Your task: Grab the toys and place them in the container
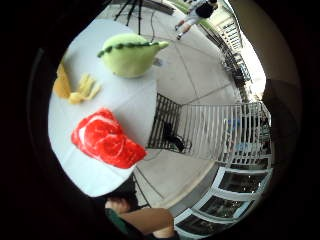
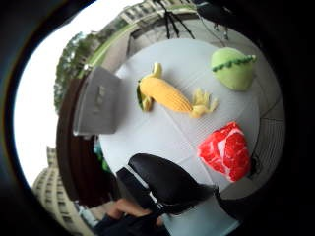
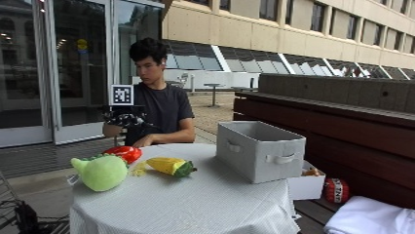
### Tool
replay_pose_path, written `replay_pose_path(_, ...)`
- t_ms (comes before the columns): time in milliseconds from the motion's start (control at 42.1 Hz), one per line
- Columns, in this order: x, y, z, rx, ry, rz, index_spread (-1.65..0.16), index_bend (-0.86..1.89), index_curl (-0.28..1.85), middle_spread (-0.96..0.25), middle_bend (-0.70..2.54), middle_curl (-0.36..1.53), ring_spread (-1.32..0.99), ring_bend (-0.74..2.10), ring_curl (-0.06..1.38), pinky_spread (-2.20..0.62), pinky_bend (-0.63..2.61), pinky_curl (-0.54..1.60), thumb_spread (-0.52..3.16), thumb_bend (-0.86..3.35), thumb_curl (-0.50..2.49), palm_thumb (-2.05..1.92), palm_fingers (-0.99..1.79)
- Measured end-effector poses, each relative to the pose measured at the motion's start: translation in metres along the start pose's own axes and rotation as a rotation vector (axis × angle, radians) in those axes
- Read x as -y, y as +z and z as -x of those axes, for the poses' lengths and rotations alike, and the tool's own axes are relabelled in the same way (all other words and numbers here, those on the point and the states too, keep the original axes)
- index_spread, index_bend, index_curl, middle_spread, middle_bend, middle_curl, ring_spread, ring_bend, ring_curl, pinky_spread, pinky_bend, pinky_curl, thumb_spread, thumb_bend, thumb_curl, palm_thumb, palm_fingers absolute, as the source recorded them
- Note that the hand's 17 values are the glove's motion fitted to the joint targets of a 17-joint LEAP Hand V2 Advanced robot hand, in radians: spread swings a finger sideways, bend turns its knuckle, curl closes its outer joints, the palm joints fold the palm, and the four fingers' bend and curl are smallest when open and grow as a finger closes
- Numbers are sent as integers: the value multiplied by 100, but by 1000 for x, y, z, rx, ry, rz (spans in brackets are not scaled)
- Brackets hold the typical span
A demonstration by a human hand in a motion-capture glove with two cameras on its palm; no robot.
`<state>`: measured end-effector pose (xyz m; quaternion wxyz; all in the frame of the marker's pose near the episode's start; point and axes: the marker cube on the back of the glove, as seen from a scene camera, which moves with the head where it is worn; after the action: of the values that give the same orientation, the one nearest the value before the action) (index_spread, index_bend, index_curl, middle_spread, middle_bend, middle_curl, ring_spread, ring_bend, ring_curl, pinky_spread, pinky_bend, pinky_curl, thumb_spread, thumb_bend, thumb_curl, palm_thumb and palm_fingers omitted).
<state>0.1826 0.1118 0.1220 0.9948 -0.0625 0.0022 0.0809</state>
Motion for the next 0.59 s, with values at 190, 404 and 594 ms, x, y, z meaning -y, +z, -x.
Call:
replay_pose_path(190, -15, 39, -25, 14, -52, 33, -30, 16, 31, -15, 24, 35, -29, 19, 23, -4, 50, 32, 90, -10, 15, -13, -3)
replay_pose_path(404, -39, 77, -43, 24, -58, 49, -31, 16, 32, -16, 24, 37, -29, 18, 24, -3, 50, 33, 90, -9, 16, -12, -4)
replay_pose_path(594, -57, 113, -44, 39, 44, 181, -33, 14, 31, -16, 33, 40, -26, 24, 26, 0, 45, 32, 94, -4, 18, -3, 4)
